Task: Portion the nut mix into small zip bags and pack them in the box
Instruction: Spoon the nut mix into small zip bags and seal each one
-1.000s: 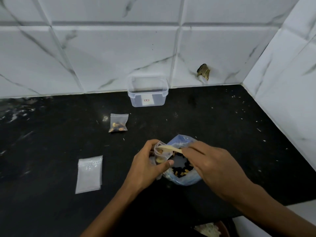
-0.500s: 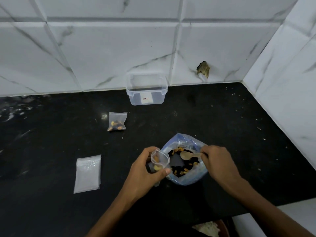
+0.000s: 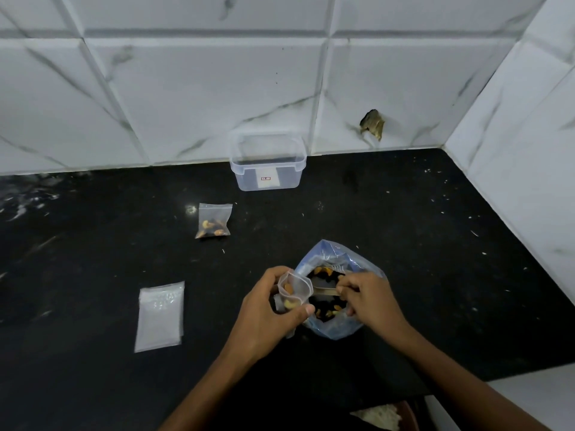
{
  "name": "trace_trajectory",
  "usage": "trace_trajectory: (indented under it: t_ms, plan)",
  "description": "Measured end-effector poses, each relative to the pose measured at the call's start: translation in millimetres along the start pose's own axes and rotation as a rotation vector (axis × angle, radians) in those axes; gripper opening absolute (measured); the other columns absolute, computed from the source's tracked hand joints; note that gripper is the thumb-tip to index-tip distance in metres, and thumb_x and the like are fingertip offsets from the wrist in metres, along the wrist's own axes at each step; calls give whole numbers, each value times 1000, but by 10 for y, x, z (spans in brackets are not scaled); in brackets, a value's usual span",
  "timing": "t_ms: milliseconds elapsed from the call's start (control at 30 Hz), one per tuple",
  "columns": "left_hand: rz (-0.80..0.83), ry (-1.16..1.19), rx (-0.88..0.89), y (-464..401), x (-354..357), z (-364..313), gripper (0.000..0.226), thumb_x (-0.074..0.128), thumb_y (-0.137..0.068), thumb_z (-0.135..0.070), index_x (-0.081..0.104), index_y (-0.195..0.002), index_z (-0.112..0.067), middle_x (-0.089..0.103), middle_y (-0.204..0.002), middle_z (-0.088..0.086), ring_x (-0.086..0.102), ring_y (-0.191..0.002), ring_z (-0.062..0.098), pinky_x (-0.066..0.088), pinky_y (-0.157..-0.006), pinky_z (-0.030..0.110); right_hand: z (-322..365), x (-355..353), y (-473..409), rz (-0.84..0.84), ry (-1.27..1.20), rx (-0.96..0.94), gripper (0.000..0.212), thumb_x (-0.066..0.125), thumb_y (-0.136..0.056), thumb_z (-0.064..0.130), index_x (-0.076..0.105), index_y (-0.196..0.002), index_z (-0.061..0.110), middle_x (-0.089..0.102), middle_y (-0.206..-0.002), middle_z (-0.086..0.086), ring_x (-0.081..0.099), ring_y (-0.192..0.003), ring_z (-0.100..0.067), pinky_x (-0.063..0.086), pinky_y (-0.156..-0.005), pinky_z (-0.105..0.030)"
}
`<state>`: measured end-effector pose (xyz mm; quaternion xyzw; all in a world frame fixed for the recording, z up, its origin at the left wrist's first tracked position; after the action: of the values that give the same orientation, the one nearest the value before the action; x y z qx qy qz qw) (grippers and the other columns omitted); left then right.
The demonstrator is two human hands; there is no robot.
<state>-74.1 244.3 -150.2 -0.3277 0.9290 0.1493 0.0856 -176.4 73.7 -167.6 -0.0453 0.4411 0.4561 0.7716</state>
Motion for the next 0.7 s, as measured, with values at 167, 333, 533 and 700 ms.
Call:
trace_trajectory:
  t_ms: [167, 333, 533, 700]
  plan:
    - [0, 7, -13, 5, -25, 17, 48, 80, -79, -22, 53, -115, -39, 66, -110, -15, 62, -99, -6, 48, -73, 5, -44, -66, -22, 19, -164, 88, 16, 59, -92, 11, 65, -84, 24, 67, -75, 2, 61, -50, 1, 45, -49, -11]
    - [9, -1, -12, 0, -51, 20, 50, 79, -80, -19, 52, -116, -40, 64, -114, -15, 59, -102, -12, 48, -73, 4, -113, -263, 65, 7, -305, 141, 13, 58, -92, 9, 69, -89, 16, 69, -78, -8, 62, -56, -7, 46, -49, -15]
    - [-13, -21, -1, -1, -95, 29, 52, 80, -79, -21, 51, -120, -37, 63, -115, -15, 58, -102, -14, 46, -74, 2, -153, -552, 195, 11, -424, 171, 13, 58, -91, 7, 71, -93, 9, 70, -81, -10, 59, -55, -10, 46, -48, -21]
    - [-44, -85, 34, -28, -113, -7, 53, 81, -77, -31, 51, -118, -43, 63, -115, -17, 59, -104, -8, 53, -78, 16, 169, -862, 362, -22, -396, 47, 15, 59, -91, 12, 72, -87, 16, 70, -74, -6, 59, -54, -11, 47, -49, -21]
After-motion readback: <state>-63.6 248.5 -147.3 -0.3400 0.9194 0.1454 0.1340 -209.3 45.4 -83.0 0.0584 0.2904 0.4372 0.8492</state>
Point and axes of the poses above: each hand's wrist, its own y-axis away from the middle knuckle, its own x-axis out of the palm, z = x × y, the point moved 6 cm from there along -y, towards the middle knuckle
